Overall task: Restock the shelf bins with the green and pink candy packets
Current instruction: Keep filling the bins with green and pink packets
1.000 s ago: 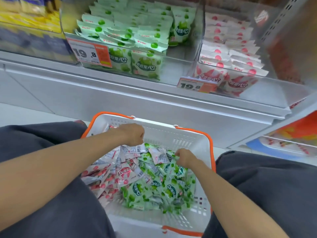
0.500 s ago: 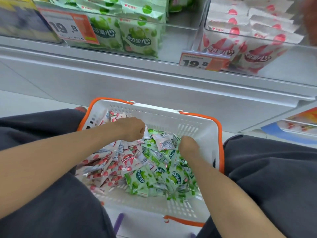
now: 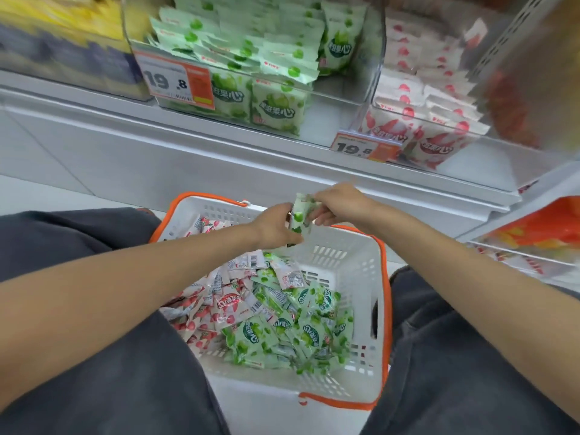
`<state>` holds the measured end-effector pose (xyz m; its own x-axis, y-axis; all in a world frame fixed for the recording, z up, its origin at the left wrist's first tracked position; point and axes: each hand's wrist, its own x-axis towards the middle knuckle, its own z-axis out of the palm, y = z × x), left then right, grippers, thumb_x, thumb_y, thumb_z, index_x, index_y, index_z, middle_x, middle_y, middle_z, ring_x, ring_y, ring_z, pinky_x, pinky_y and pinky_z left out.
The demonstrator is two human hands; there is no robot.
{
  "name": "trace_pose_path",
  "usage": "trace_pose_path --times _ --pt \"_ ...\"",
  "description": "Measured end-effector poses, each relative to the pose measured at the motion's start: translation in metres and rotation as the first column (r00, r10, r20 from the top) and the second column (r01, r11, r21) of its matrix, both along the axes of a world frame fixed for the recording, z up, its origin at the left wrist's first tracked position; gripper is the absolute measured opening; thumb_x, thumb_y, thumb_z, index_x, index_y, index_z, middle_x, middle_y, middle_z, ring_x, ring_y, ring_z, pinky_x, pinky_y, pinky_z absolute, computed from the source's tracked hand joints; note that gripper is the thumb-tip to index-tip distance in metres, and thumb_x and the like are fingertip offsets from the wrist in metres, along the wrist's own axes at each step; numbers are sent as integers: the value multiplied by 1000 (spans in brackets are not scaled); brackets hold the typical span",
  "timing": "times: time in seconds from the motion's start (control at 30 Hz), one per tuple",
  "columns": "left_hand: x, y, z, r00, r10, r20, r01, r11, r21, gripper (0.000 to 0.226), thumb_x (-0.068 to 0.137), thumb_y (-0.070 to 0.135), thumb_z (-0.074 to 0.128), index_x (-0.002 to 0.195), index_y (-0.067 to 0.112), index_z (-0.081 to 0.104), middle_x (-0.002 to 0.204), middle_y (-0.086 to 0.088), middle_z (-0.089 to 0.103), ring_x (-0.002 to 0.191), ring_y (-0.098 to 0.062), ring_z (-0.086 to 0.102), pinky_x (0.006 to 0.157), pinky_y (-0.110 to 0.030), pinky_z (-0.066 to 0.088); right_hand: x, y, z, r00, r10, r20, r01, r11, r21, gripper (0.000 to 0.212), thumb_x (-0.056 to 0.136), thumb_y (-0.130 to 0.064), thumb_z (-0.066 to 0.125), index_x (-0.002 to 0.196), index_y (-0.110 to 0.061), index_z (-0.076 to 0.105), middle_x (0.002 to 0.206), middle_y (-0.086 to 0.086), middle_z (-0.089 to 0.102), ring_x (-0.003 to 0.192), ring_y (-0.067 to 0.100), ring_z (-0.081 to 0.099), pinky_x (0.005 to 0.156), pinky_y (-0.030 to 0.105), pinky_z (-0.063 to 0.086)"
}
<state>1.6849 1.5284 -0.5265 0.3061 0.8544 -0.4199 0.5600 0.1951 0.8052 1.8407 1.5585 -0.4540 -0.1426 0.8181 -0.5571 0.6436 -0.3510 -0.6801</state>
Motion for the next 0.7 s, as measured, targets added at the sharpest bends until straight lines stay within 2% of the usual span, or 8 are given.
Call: trace_pose_path --times 0.07,0.13,0.2,0.3,0.4,0.5,0.6,0.7 --pt "3 1 16 993 35 112 -31 999 -39 19 88 6 60 105 16 61 97 -3 61 87 -19 58 70 -28 49 18 -3 18 976 124 177 -152 975 159 39 96 -24 53 132 -10 52 116 9 62 95 22 60 86 33 47" --pt "4 4 31 986 49 161 -33 995 -96 19 89 2 50 89 20 57 88 -4 52 80 -17 45 62 -24 39 29 -3 31 916 288 280 -352 911 214 52 92 -22 62 141 -19 45 124 -1 54 110 15 53 92 30 41" --pt "5 6 40 980 58 191 -32 991 -133 16 88 3 51 86 19 56 88 -4 52 82 -17 44 62 -25 35 30 0 37 893 388 228 -433 879 200 34 90 -16 65 124 -16 63 106 -2 65 91 10 59 81 30 45" --pt "3 4 47 972 -9 236 38 992 -118 18 84 9 72 101 13 66 93 2 70 80 -6 64 66 -15 47 29 3 44 915 371 158 -399 889 224 16 90 -11 66 104 -11 73 87 -1 73 71 3 62 67 25 50" --pt "0 9 47 977 -69 204 82 995 -55 35 74 10 83 107 7 70 104 -2 74 95 -15 70 86 -23 55 38 5 54 924 378 61 -382 902 201 13 88 -8 68 100 -11 73 78 -7 73 65 -2 63 58 11 45" --pt "1 15 54 976 -100 194 98 995 17 32 74 8 83 103 10 69 100 0 73 89 -12 68 82 -19 54 45 10 57 943 334 -10 -324 920 220 21 87 -5 69 108 -6 72 86 -1 76 75 4 69 66 13 52" --pt "1 18 60 968 -133 212 128 991 34 34 75 5 81 105 11 66 103 -3 73 90 -13 67 84 -26 55 48 13 59 948 316 -44 -299 928 223 25 85 -3 69 110 -5 71 94 5 75 83 11 71 75 20 57" --pt "1 19 63 963 -142 228 142 990 18 33 76 1 80 104 7 65 100 -8 72 84 -14 68 74 -25 59 51 13 62 950 301 -79 -281 939 198 26 86 -4 68 113 -5 70 96 4 75 86 13 72 78 25 58"
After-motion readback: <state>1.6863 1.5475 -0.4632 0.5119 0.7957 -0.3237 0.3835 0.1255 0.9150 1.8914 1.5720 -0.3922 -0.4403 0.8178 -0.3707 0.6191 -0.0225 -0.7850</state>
